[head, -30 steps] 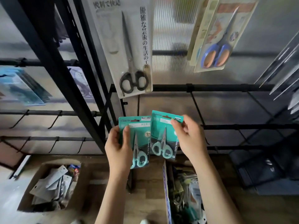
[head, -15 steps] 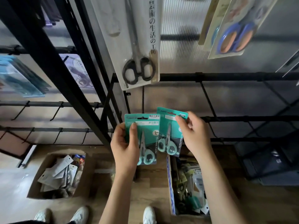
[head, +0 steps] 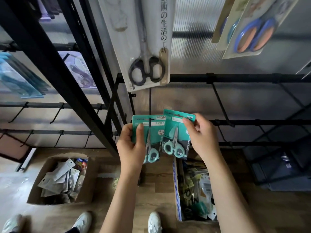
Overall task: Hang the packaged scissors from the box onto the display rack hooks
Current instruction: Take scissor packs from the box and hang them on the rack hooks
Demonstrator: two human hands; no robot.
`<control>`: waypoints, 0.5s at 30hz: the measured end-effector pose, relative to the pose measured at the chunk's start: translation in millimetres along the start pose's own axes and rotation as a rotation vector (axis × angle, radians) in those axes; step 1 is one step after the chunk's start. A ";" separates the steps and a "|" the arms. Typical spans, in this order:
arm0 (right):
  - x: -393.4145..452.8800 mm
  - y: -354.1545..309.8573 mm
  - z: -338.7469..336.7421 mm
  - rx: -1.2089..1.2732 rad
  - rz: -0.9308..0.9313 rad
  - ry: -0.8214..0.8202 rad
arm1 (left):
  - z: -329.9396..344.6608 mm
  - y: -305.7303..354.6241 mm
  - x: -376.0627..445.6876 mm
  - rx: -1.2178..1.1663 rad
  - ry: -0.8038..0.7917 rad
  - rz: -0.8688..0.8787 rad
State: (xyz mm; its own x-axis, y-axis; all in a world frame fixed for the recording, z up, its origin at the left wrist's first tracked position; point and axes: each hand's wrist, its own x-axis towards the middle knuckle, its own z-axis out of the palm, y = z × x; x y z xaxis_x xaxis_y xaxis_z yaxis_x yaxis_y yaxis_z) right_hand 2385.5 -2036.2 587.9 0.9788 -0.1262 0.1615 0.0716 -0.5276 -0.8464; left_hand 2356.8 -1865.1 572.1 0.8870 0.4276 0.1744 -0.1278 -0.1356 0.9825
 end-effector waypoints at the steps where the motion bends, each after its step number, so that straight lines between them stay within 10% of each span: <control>1: 0.7 -0.4 -2.1 0.000 0.005 0.002 | 1.5 -0.2 6.4 0.015 -0.008 0.001; 15: -5.5 -15.0 -40.2 -0.082 0.092 0.011 | 39.8 -18.6 100.3 0.203 -0.002 -0.102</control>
State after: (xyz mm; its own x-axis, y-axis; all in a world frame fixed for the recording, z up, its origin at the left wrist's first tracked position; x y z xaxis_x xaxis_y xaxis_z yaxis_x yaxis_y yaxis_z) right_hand 2371.3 -2061.4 620.1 0.9783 -0.1863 0.0910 -0.0349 -0.5806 -0.8134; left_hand 2465.9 -1855.3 568.7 0.8918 0.4462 0.0748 0.0540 -0.2690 0.9616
